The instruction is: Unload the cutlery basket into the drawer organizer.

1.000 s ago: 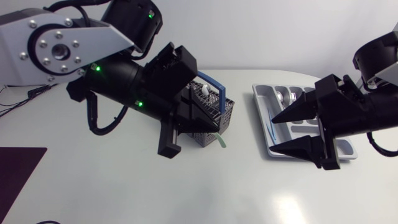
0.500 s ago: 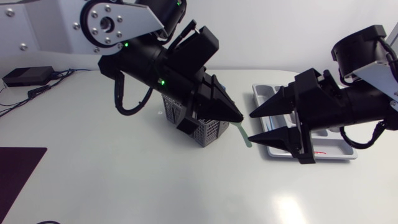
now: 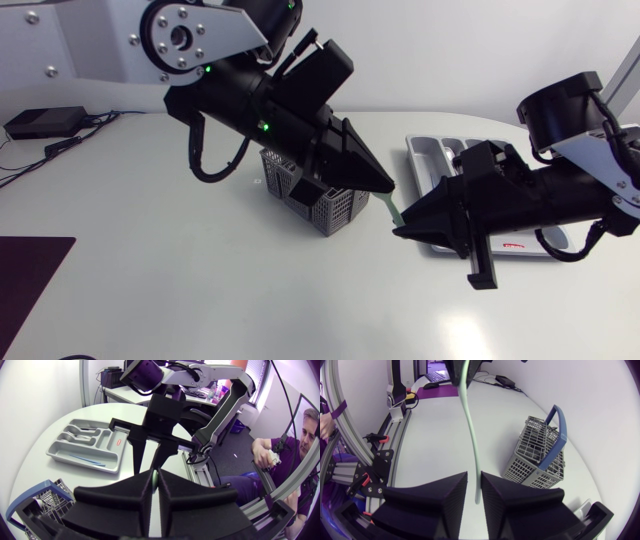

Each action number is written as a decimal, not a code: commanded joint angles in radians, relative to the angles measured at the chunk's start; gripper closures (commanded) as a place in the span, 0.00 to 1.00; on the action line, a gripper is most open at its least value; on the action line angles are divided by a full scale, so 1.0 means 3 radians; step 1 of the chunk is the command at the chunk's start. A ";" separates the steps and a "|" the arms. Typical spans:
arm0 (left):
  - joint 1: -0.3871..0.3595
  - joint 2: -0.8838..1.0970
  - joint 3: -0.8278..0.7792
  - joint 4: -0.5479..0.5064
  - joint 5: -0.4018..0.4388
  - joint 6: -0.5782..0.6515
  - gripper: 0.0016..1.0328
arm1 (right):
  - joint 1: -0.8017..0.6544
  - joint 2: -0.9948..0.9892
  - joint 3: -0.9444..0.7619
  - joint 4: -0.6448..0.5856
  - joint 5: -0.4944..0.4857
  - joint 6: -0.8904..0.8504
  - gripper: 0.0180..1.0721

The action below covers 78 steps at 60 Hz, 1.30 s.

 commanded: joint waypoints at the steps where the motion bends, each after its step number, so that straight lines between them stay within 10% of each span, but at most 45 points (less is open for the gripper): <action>1: 0.0042 0.0092 0.0113 -0.0008 0.0102 -0.0081 0.97 | 0.0018 0.0003 -0.0063 0.0063 -0.0008 0.0096 0.92; 16: 0.0145 0.0179 0.0179 -0.0008 0.0123 -0.0245 0.92 | 0.0023 -0.0038 -0.0088 0.0135 0.0018 0.0163 0.95; 27: 0.0288 0.0204 0.0220 -0.0008 0.0123 -0.0429 0.23 | 0.0064 -0.0084 -0.0150 0.0124 0.0141 0.0147 0.95; 33: 0.0359 0.0210 0.0281 -0.0008 0.0128 -0.0541 0.05 | 0.0084 -0.0120 -0.0201 0.0140 0.0243 0.0132 0.95; 45: 0.0482 0.0215 0.0522 -0.0008 0.0092 -0.1155 0.05 | 0.0212 -0.0330 -0.0446 0.0436 0.0785 0.0163 0.95; 61: 0.0339 0.0537 0.0946 -0.0560 -0.0567 -0.1697 0.05 | 0.1051 -0.0816 -0.1142 0.1802 0.2907 0.0301 0.95; 78: 0.0370 0.0941 0.1166 -0.0591 -0.0547 -0.2382 0.05 | 0.1312 -0.0647 -0.1377 0.2947 0.4129 0.0086 0.95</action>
